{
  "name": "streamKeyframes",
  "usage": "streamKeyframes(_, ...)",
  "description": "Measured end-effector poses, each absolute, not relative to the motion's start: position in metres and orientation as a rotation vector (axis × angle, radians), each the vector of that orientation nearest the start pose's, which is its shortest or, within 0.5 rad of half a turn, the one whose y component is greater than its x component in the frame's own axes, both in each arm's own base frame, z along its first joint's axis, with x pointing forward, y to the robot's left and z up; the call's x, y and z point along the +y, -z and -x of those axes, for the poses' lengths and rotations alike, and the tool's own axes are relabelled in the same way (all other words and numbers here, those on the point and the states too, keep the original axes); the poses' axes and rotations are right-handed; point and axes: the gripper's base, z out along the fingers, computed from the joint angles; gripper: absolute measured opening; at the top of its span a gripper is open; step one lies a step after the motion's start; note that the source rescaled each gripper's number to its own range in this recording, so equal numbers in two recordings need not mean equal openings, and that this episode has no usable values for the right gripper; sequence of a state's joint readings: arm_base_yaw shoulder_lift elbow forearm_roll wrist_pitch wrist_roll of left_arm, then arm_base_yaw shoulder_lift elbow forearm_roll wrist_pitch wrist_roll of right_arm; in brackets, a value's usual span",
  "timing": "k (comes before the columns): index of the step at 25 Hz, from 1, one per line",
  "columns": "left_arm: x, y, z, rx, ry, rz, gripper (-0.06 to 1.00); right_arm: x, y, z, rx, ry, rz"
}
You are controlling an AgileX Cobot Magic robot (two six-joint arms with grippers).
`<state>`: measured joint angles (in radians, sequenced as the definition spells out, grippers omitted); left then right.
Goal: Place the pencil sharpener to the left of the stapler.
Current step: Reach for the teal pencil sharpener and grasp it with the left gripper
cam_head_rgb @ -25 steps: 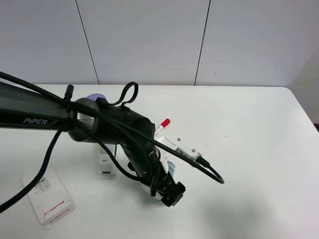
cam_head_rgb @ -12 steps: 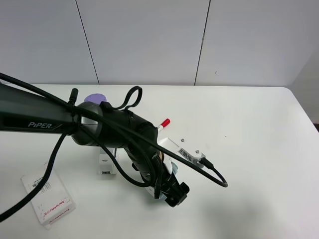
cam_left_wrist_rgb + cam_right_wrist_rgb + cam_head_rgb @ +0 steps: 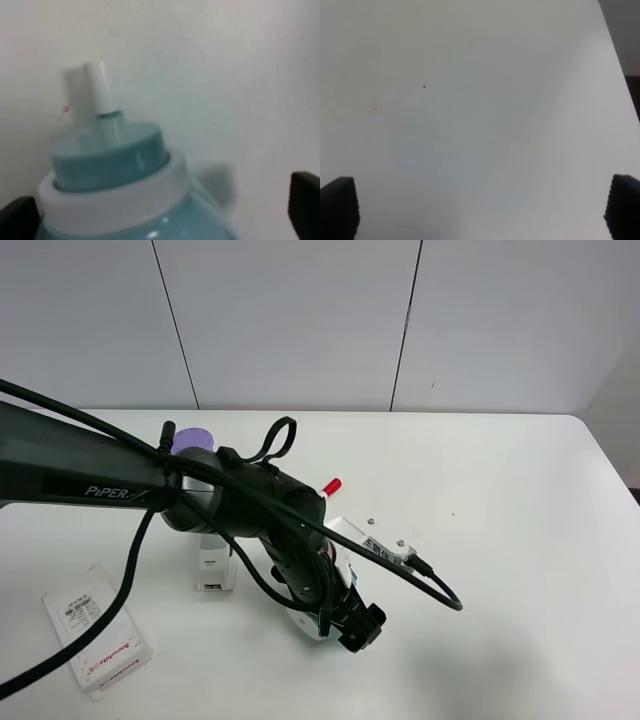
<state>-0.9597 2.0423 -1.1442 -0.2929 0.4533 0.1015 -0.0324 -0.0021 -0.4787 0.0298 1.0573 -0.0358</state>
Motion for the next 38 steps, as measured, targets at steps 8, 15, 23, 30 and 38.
streamKeyframes(8, -0.318, -0.1049, -0.2088, 2.667, 0.41, -1.151, 0.95, 0.0025, -0.2716, 0.0026, 2.06, 0.006, 0.004)
streamKeyframes(15, -0.3182, -0.105, -0.2091, 2.662, 0.41, -1.149, 0.29, 0.0025, -0.2716, 0.0026, 2.06, 0.006, 0.004)
streamKeyframes(23, -0.3181, -0.1056, -0.2107, 2.659, 0.411, -1.145, 0.0, 0.0025, -0.2716, 0.0026, 2.06, 0.006, 0.004)
streamKeyframes(30, -0.317, -0.1057, -0.2123, 2.667, 0.415, -1.13, 0.0, 0.0025, -0.2716, 0.0026, 2.06, 0.006, 0.004)
streamKeyframes(38, -0.3165, -0.1055, -0.2129, 2.651, 0.398, -1.155, 0.21, 0.0025, -0.2716, 0.0026, 2.06, 0.006, 0.004)
